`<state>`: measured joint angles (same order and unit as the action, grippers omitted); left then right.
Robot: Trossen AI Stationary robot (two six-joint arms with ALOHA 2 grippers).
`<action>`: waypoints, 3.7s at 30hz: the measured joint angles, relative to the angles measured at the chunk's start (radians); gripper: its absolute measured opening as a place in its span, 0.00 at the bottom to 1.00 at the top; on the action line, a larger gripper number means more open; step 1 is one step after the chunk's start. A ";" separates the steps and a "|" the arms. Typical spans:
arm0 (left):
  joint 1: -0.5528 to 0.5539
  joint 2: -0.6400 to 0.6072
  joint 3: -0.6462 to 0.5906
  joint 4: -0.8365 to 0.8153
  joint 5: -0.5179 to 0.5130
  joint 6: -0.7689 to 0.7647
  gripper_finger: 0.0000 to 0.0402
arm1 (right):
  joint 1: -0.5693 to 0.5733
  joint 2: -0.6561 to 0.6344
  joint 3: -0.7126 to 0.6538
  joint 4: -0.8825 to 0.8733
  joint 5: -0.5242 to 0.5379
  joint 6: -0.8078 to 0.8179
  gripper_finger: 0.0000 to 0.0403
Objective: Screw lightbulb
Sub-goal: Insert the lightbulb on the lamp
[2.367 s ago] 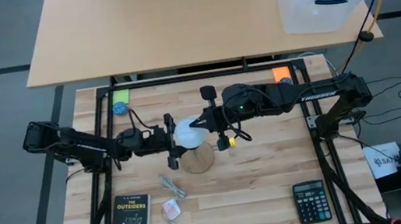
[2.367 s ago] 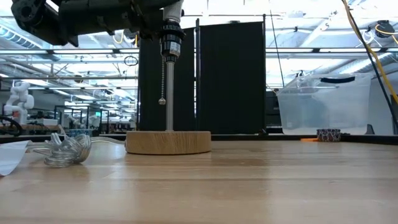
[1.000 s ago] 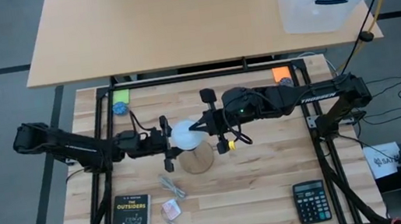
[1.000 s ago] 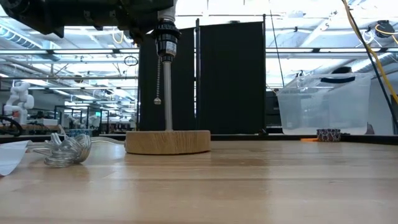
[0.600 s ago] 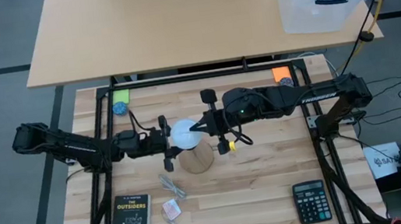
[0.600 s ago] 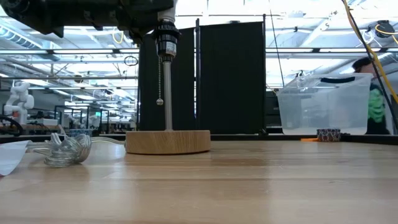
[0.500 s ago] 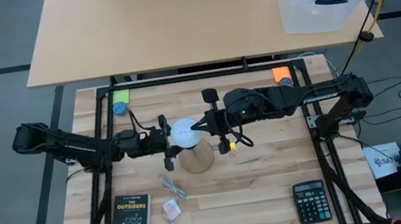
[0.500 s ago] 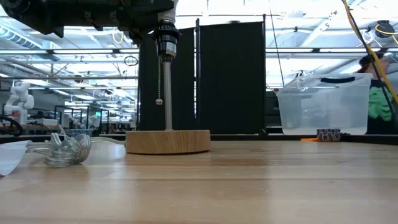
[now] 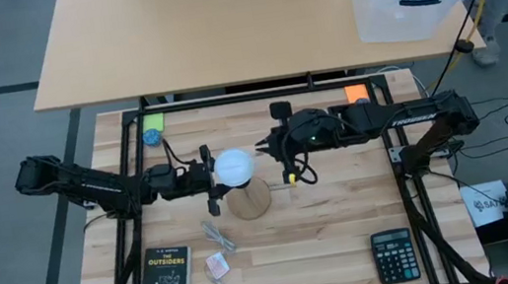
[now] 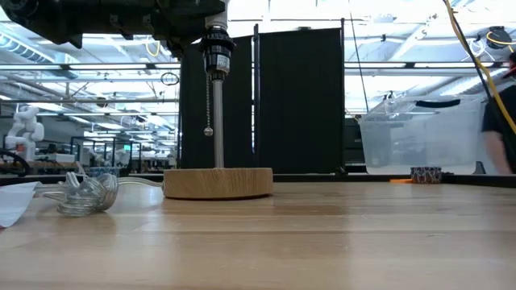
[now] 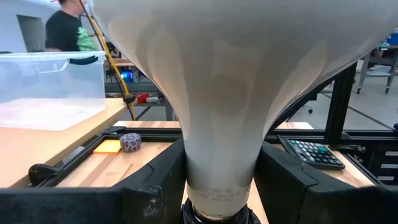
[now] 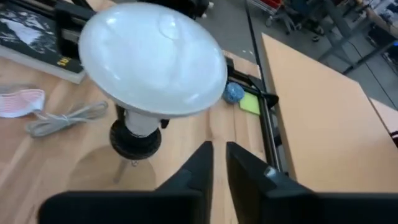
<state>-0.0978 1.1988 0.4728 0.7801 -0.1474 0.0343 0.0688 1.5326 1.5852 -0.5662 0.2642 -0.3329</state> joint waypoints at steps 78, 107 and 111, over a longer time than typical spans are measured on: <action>-0.036 0.002 -0.002 -0.021 -0.150 0.000 0.68 | -0.017 0.095 0.007 0.193 -0.159 -0.124 0.00; -0.052 -0.007 0.000 -0.074 -0.151 0.025 0.68 | 0.013 0.096 0.006 0.177 -0.132 -0.064 0.00; -0.076 -0.058 0.000 -0.088 -0.175 0.030 0.68 | 0.012 0.096 0.006 0.177 -0.131 -0.064 0.00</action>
<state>-0.1740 1.1410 0.4725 0.6921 -0.3222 0.0641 0.0807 1.6283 1.5912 -0.3889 0.1333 -0.3964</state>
